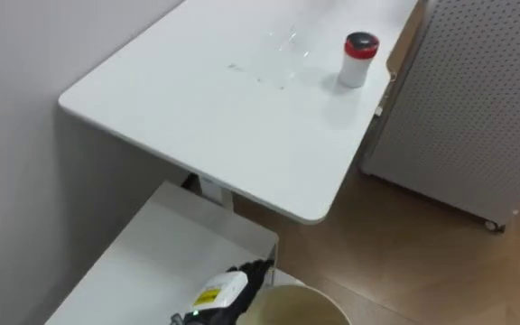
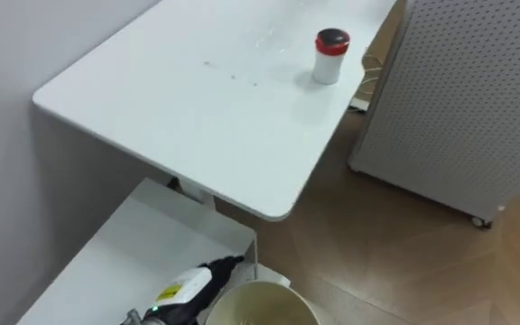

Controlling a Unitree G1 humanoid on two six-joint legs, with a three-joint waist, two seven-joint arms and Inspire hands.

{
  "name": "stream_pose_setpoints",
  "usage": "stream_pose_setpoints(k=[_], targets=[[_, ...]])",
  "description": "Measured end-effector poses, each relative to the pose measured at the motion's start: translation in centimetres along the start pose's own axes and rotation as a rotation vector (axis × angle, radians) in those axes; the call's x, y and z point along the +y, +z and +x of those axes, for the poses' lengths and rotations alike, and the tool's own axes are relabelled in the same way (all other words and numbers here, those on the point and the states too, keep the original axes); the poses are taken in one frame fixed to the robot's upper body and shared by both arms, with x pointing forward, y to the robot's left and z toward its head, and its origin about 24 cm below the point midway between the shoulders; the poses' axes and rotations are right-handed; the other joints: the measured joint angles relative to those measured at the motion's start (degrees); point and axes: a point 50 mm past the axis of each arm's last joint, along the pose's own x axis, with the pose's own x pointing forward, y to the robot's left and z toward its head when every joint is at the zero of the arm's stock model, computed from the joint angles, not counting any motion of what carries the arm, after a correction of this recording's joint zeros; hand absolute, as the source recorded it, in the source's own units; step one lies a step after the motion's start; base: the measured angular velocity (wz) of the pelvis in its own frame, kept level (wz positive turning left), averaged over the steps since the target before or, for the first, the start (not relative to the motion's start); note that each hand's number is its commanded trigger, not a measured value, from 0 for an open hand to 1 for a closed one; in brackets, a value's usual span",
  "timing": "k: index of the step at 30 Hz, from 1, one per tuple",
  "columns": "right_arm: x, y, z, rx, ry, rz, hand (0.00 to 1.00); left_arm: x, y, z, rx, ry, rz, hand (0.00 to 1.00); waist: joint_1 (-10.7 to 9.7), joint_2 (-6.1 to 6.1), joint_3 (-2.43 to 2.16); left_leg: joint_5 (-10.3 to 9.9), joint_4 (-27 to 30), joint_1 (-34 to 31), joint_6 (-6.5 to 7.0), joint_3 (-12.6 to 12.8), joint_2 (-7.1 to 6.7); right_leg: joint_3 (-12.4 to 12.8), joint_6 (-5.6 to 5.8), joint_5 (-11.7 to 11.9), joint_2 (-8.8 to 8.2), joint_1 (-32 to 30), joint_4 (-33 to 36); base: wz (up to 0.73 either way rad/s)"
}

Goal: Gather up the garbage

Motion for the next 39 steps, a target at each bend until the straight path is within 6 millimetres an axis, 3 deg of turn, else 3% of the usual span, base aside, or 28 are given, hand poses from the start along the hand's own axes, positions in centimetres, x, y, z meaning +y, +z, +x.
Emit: stream_pose_setpoints(k=[3,6,10,16,20,22,23,24,25,26,27,29,30,33,36,39], targets=[[-0.2,-1.3,-0.7,0.019,-0.007,0.037,1.00,0.5,0.0,-1.8,-0.023,0.099,-0.064,0.00,0.02,-0.54,-1.52,0.09,-3.04,4.36,-0.15,-1.16,-0.15,2.86,-0.08,0.04,1.60,2.56,-0.92,-0.57],[-0.8,-2.1,-1.5,0.004,-0.042,0.096,1.00,1.4,-0.4,-2.5,-0.022,0.178,-0.070,0.00,-0.08,-1.12,-1.88,0.28,-5.65,7.97,-0.46,-1.25,-0.16,3.50,-0.01,0.22,2.01,5.10,-2.00,-0.18],[-1.4,-2.8,-2.1,0.006,-0.078,0.120,1.00,2.2,-0.5,-3.5,-0.044,0.206,-0.051,0.00,0.15,-1.40,-2.05,0.35,-8.17,10.66,-0.59,-0.74,-0.18,4.95,0.72,1.37,2.56,7.23,-4.33,-0.16],[-1.4,-2.9,-2.2,0.009,-0.071,0.114,1.00,4.2,1.4,-4.2,-0.166,0.320,-0.064,0.00,1.28,-1.42,-2.00,0.21,-9.88,12.08,0.45,0.06,-1.18,6.83,1.80,3.74,2.65,8.10,-6.77,-0.30],[-1.4,-2.7,-2.1,-0.002,-0.066,0.121,1.00,5.5,1.3,-4.5,-0.178,0.409,-0.072,0.00,2.09,-1.08,-1.93,0.05,-9.94,12.70,0.84,4.32,-1.33,7.13,2.12,6.26,2.95,7.77,-8.98,-0.61],[-1.3,-2.8,-2.1,0.004,-0.060,0.109,1.00,5.9,1.1,-4.8,-0.170,0.435,-0.073,0.00,3.59,-0.95,-1.92,-0.09,-10.96,13.75,1.14,8.69,-0.75,4.34,1.33,8.49,3.22,7.72,-10.72,-1.10],[-1.2,-2.9,-2.1,0.008,-0.051,0.110,1.00,6.3,0.9,-4.8,-0.166,0.455,-0.077,0.00,4.85,-0.99,-1.89,-0.18,-12.06,14.62,1.29,11.96,0.03,-1.35,-0.14,9.51,2.93,7.54,-11.07,-1.06],[-1.2,-2.9,-2.1,0.008,-0.047,0.112,1.00,6.6,0.8,-4.9,-0.158,0.479,-0.088,0.00,5.91,-0.57,-1.53,-0.55,-12.24,15.29,1.48,15.48,0.67,-7.99,-2.55,7.66,2.14,7.08,-7.78,-0.91],[-1.3,-2.9,-2.1,0.009,-0.051,0.116,1.00,6.6,0.8,-4.9,-0.156,0.487,-0.097,0.00,5.83,-0.49,-1.46,-0.76,-12.23,15.62,1.32,17.44,0.87,-11.32,-3.17,5.05,0.99,6.87,-4.32,-0.44],[-1.6,-2.9,-2.2,0.008,-0.062,0.121,1.00,6.7,1.0,-4.8,-0.163,0.496,-0.107,0.00,5.62,-0.81,-1.63,-0.97,-12.33,16.06,1.01,20.42,0.76,-16.08,-3.41,0.10,-1.17,6.98,2.06,-0.12],[-2.0,-2.9,-2.2,0.006,-0.080,0.136,1.00,6.7,1.2,-4.7,-0.171,0.504,-0.113,0.00,5.85,-1.30,-1.67,-1.19,-12.10,16.19,0.88,21.10,-0.08,-16.99,-2.60,-2.74,-2.72,7.14,4.62,-0.13],[-2.3,-2.6,-1.9,0.006,-0.095,0.134,1.00,6.9,1.3,-4.8,-0.174,0.518,-0.113,0.00,6.41,-1.45,-1.58,-1.53,-10.08,15.19,0.70,19.05,-0.86,-15.07,-3.03,-3.54,-2.33,6.96,2.47,-0.30],[-2.2,-2.0,-1.6,-0.007,-0.094,0.132,1.00,7.3,1.2,-4.9,-0.172,0.532,-0.112,0.00,6.68,-1.24,-1.56,-1.47,-8.98,13.91,0.78,15.40,-0.88,-14.27,-3.66,-2.84,-1.61,6.88,0.52,-0.37],[-1.9,-1.6,-1.4,-0.018,-0.073,0.130,1.00,7.9,1.0,-5.1,-0.169,0.559,-0.117,0.00,6.06,-1.67,-1.56,-1.30,-8.08,13.41,0.84,8.71,-0.78,-14.00,-3.77,-1.65,-0.56,8.41,-1.66,-0.15],[-1.9,-1.6,-1.4,-0.019,-0.064,0.130,1.00,8.6,1.5,-5.2,-0.204,0.589,-0.132,0.00,5.98,-2.56,-1.26,-1.28,-9.49,14.14,0.84,8.36,-0.79,-14.10,-3.64,-1.27,-0.17,8.72,-2.36,0.00],[-1.9,-1.6,-1.4,-0.019,-0.066,0.129,1.00,8.6,1.6,-5.2,-0.212,0.591,-0.135,0.00,5.98,-2.63,-1.30,-1.15,-9.93,14.32,1.05,7.86,-0.69,-14.07,-3.44,-0.30,0.24,9.07,-3.69,0.00]])
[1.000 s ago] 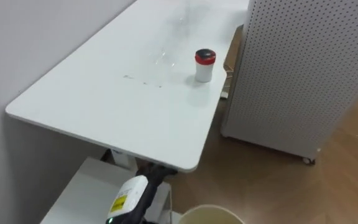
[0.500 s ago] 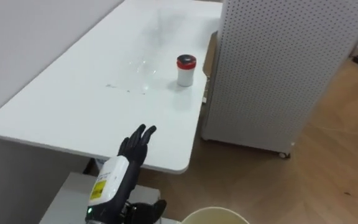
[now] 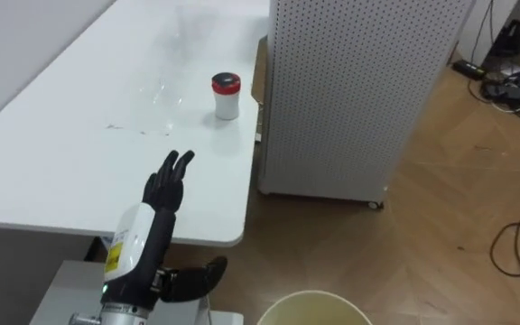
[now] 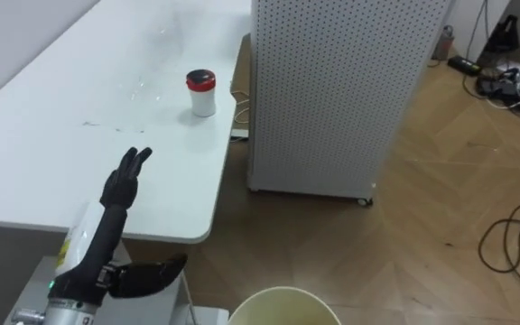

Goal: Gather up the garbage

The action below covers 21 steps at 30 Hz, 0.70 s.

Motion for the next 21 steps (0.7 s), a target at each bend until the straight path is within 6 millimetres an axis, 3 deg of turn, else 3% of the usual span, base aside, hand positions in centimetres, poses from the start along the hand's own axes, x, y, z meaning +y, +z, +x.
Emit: stream_pose_setpoints(k=[2,6,16,21], targets=[[0.02,-0.12,-0.05,0.003,0.005,-0.001,1.00,0.04,-0.02,0.01,0.002,0.002,-0.003,0.00,-0.01,0.11,0.01,0.01,-0.01,-0.02,0.02,-1.63,0.25,-0.16,-0.03,1.26,0.67,1.00,-2.21,-0.03],[0.16,0.08,-0.03,-0.007,0.014,-0.004,1.00,0.02,-0.02,-0.01,0.002,0.002,-0.003,0.00,-0.06,0.10,0.01,0.01,-0.08,-0.19,0.02,-1.30,0.82,-0.27,-0.07,2.66,1.52,1.73,-4.65,-0.06],[-0.01,-0.68,-0.38,0.012,0.008,0.002,1.00,0.40,-0.17,0.00,0.026,0.054,-0.053,0.00,-0.76,0.53,-0.07,0.07,0.39,0.03,-0.09,-1.26,1.65,-0.23,-0.73,3.26,2.35,2.60,-5.66,-0.01],[-0.03,-0.80,-0.43,0.018,0.008,-0.003,1.00,0.53,-0.26,-0.05,0.033,0.078,-0.056,0.00,-0.65,0.89,-0.01,0.10,3.73,-0.27,-0.14,-0.66,1.94,-0.64,-1.55,3.32,2.69,3.17,-5.31,-0.11]])
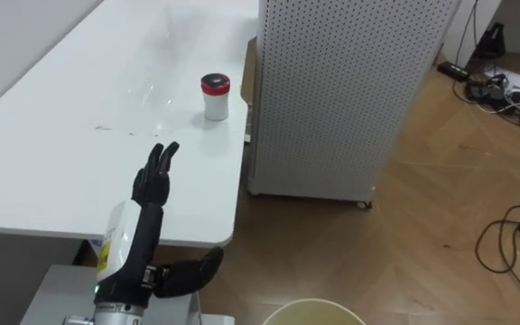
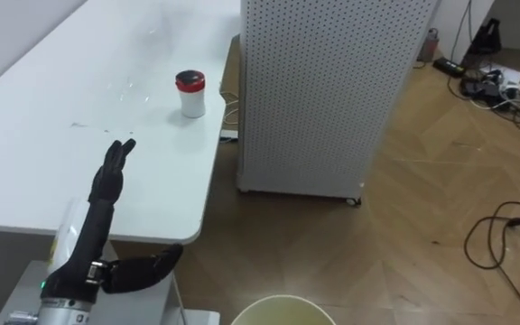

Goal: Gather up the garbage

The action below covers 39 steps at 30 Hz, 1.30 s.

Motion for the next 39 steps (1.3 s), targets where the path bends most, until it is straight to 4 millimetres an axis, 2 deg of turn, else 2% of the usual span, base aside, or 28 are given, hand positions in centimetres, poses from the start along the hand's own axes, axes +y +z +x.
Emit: stream_pose_setpoints(k=[2,4,5,6,7,8,9,11,12,13,14,15,16,17,18,19,20,22,25,26,29,30,32,34,35,37,38,39], targets=[[0.0,-0.2,-0.1,0.006,0.000,-0.004,1.00,0.2,-0.2,-0.1,0.012,0.010,-0.006,0.00,0.81,0.04,-0.04,0.00,3.20,-0.62,0.00,0.16,-0.16,0.25,-0.63,-0.48,-0.13,0.10,0.93,-0.32],[0.0,-0.2,-0.1,0.009,0.001,-0.012,1.00,0.5,-0.5,-0.2,0.026,0.022,0.000,0.00,0.96,-0.02,-0.01,0.11,10.04,-3.30,-0.18,-0.83,0.03,2.56,-1.42,-1.68,-0.28,0.32,1.04,-0.25],[-0.1,-0.3,-0.1,0.017,0.002,-0.026,1.00,0.5,-0.6,-0.3,0.035,0.023,0.000,0.00,0.98,-0.37,0.21,0.86,16.13,-6.51,-0.83,-4.54,-0.50,5.53,-1.00,-2.34,0.09,0.83,1.37,0.03],[-0.1,-0.5,-0.2,0.022,-0.005,-0.030,1.00,0.2,-0.6,-0.3,0.039,0.023,-0.011,0.00,1.04,-0.75,0.31,0.43,17.25,-9.88,-0.36,-8.54,-2.70,9.19,-0.99,-2.61,0.53,1.04,1.73,0.10],[-0.2,-0.5,-0.2,0.023,-0.014,-0.029,1.00,0.1,-0.5,-0.3,0.036,0.025,-0.023,0.00,1.15,-1.00,0.35,0.40,16.43,-11.66,-0.16,-9.46,-3.65,10.77,-0.99,-2.64,0.60,1.02,1.81,0.00],[-0.3,-0.5,-0.2,0.025,-0.034,-0.029,1.00,0.0,-0.3,-0.3,0.033,0.033,-0.052,0.00,2.17,-1.46,0.36,1.25,13.02,-14.99,-0.62,-11.12,-5.79,14.11,-0.99,-2.64,0.85,1.09,1.75,-0.25],[-0.5,-0.7,-0.3,0.031,-0.051,-0.031,1.00,0.0,-0.3,-0.3,0.036,0.038,-0.064,0.00,2.88,-1.38,0.31,3.75,8.78,-17.89,-0.71,-13.03,-7.37,16.56,-1.06,-2.60,1.24,1.57,1.33,-0.30],[-0.8,-1.4,-0.6,0.062,-0.076,-0.030,1.00,0.1,-0.3,-0.3,0.043,0.046,-0.073,0.00,3.88,-0.65,-0.12,8.72,2.46,-20.99,-0.44,-15.25,-8.08,17.49,-1.11,-2.57,2.15,2.39,1.16,-0.30],[-1.0,-2.0,-0.8,0.089,-0.084,-0.030,1.00,0.0,-0.4,-0.5,0.052,0.047,-0.075,0.00,4.59,0.68,-0.75,10.40,-1.25,-21.31,-0.39,-17.82,-7.50,17.75,-0.91,-3.12,3.24,3.00,1.38,-0.44],[-1.0,-2.2,-0.9,0.099,-0.085,-0.028,1.00,0.0,-0.5,-0.6,0.056,0.048,-0.074,0.00,4.93,1.18,-1.12,11.31,-2.01,-21.28,-0.44,-19.17,-7.18,17.66,-0.85,-3.89,3.64,3.24,1.77,-0.64],[-0.9,-2.6,-1.0,0.112,-0.082,-0.022,1.00,0.2,-0.6,-0.7,0.066,0.058,-0.076,0.00,5.47,1.38,-1.34,13.77,-1.68,-20.68,-0.55,-20.15,-7.10,17.34,-0.24,-5.25,3.75,3.67,2.88,-0.74],[-0.6,-2.6,-0.9,0.114,-0.073,-0.017,1.00,0.6,-0.7,-0.6,0.075,0.082,-0.086,0.00,6.13,1.21,-1.47,15.14,-1.77,-20.55,0.27,-18.68,-6.71,15.81,0.67,-6.82,3.43,3.57,6.14,-0.72],[-0.4,-2.5,-0.8,0.111,-0.067,-0.015,1.00,0.9,-0.8,-0.5,0.075,0.092,-0.085,0.00,6.39,0.16,-0.85,15.52,-1.77,-20.03,0.50,-16.74,-6.61,14.04,2.24,-8.66,2.20,3.49,9.04,-0.41],[-0.4,-2.8,-1.0,0.117,-0.063,-0.013,1.00,1.1,-0.9,-0.4,0.080,0.103,-0.083,0.00,5.74,-2.27,-0.66,16.02,-0.67,-19.61,0.87,-13.22,-6.86,10.58,1.92,-13.23,-1.35,4.66,12.69,-0.05],[-0.9,-2.6,-1.0,0.114,-0.079,-0.020,1.00,0.9,-0.8,-0.4,0.080,0.104,-0.091,0.00,5.47,-2.97,-0.44,15.66,2.73,-20.31,1.19,-11.74,-6.97,7.83,2.03,-16.54,-3.67,4.46,15.08,0.07],[-1.2,-2.4,-1.0,0.111,-0.091,-0.023,1.00,0.8,-0.7,-0.4,0.077,0.099,-0.093,0.00,5.38,-3.23,0.08,15.12,5.27,-21.27,1.59,-11.61,-6.86,7.73,1.88,-17.90,-3.81,4.29,15.93,0.03],[-1.4,-2.4,-1.1,0.115,-0.107,-0.028,1.00,0.7,-0.5,-0.5,0.071,0.086,-0.098,0.00,5.54,-2.67,-0.53,13.40,9.12,-22.92,1.66,-13.30,-6.98,9.19,1.53,-19.15,-2.43,4.55,15.86,-0.19],[-1.2,-2.0,-0.8,0.107,-0.105,-0.035,1.00,1.2,0.1,-0.1,0.039,0.101,-0.121,0.00,6.07,-2.65,-1.05,11.04,10.91,-23.21,2.98,-14.27,-7.96,10.30,2.10,-19.96,-2.82,5.04,15.84,-0.33],[-0.6,-0.6,-0.3,0.059,-0.086,-0.054,1.00,1.6,0.7,1.1,0.001,0.131,-0.162,0.00,7.80,-4.27,-0.30,8.40,10.67,-20.72,4.84,-10.13,-9.29,7.97,3.26,-20.24,-7.30,4.66,19.05,-0.46],[-0.3,-0.1,-0.1,0.041,-0.071,-0.059,1.00,1.5,0.7,1.1,0.002,0.130,-0.162,0.00,8.51,-4.12,-0.22,6.67,11.98,-20.43,4.98,-8.96,-9.04,4.85,4.46,-19.62,-8.81,3.51,22.59,-0.57],[0.4,0.4,0.3,0.027,-0.048,-0.075,1.00,1.3,0.8,1.2,-0.005,0.118,-0.160,0.00,8.36,-3.14,0.21,3.00,13.50,-18.41,5.96,-8.29,-9.00,2.90,7.84,-16.88,-10.75,1.40,30.14,-0.21],[0.6,0.5,0.4,0.025,-0.040,-0.093,1.00,1.3,0.9,1.3,-0.009,0.120,-0.162,0.00,8.06,-2.56,0.33,2.43,13.16,-17.56,6.10,-8.61,-8.83,2.11,8.22,-16.05,-11.19,0.78,31.48,-0.15],[0.6,1.1,0.5,0.007,-0.036,-0.107,1.00,1.3,1.0,1.6,-0.015,0.127,-0.171,0.00,8.16,-1.27,0.75,2.07,11.79,-16.84,6.10,-10.05,-8.60,2.29,8.03,-17.30,-11.30,-1.45,29.21,-0.10],[0.7,0.9,0.4,0.006,-0.033,-0.106,1.00,1.1,0.8,1.5,-0.001,0.124,-0.174,0.00,7.90,0.14,0.63,2.15,10.11,-15.64,5.97,-10.60,-7.78,2.36,7.87,-17.20,-11.38,-4.50,24.59,0.09],[1.0,0.6,0.3,0.017,-0.023,-0.117,1.00,1.1,0.6,1.4,0.008,0.122,-0.169,0.00,7.07,0.22,0.60,2.20,8.95,-14.26,5.82,-11.69,-7.79,2.75,7.61,-16.03,-11.27,-5.01,19.31,0.32],[1.4,0.3,0.3,0.030,0.000,-0.167,1.00,1.0,0.4,1.1,0.020,0.120,-0.167,0.00,6.30,-0.04,0.55,1.79,7.98,-12.27,5.10,-12.82,-7.87,3.93,7.58,-9.11,-11.07,-5.29,11.93,0.42],[1.5,0.0,0.2,0.039,0.007,-0.183,1.00,0.7,0.3,0.9,0.030,0.108,-0.169,0.00,5.43,0.15,0.19,1.52,7.45,-11.26,4.58,-13.83,-7.60,3.73,7.76,-5.62,-10.69,-4.34,10.67,0.36],[1.5,-0.1,0.2,0.042,0.012,-0.195,1.00,0.5,0.3,0.8,0.032,0.099,-0.170,0.00,5.41,0.50,-0.07,1.66,6.17,-10.35,4.08,-14.48,-6.89,3.01,7.35,-5.40,-10.02,-2.67,8.73,0.28]])
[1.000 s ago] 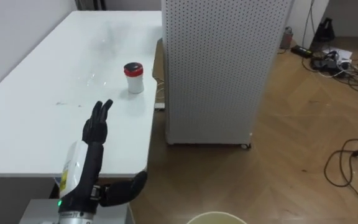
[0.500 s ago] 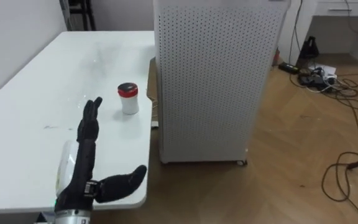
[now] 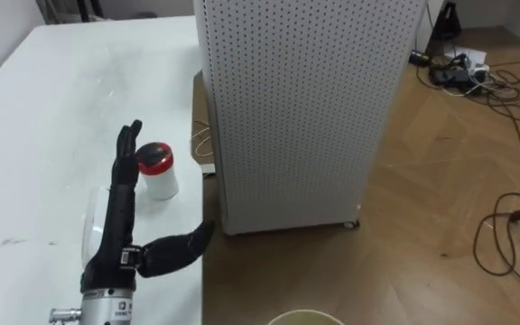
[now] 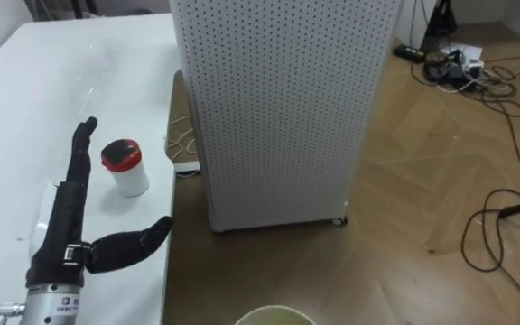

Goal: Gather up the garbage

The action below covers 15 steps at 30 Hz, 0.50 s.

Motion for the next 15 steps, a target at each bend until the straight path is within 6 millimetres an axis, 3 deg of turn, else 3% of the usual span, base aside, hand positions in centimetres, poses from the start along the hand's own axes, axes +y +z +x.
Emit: stream_pose_setpoints(k=[3,6,10,15], targets=[[0.3,0.3,0.1,-0.009,0.032,-0.027,1.00,0.1,-0.1,0.0,0.008,0.003,0.004,0.00,0.23,-0.01,-0.04,0.65,-2.76,1.70,-1.10,-0.24,1.42,-0.34,-0.91,0.56,1.76,2.49,-3.88,0.03],[0.5,0.8,0.3,-0.024,0.055,-0.040,1.00,0.1,-0.2,-0.1,0.020,0.006,0.009,0.00,-0.02,-0.07,-0.06,0.84,-4.48,2.96,-1.43,-0.62,2.11,-0.34,-1.09,0.67,2.80,4.28,-6.19,-0.02],[0.4,0.9,0.3,-0.026,0.060,-0.044,1.00,0.1,-0.2,0.0,0.019,0.008,0.010,0.00,-0.03,-0.26,-0.03,0.96,-6.32,4.55,-1.63,-0.61,2.33,-0.12,-1.15,0.70,3.58,5.70,-8.08,-0.03],[0.4,1.2,0.3,-0.038,0.082,-0.056,1.00,0.3,-0.6,-0.4,0.035,0.011,0.023,0.00,-0.24,-1.53,-0.02,1.00,-6.45,5.20,-1.69,-0.30,2.35,1.17,-0.77,1.49,3.63,7.71,-11.38,0.00]])
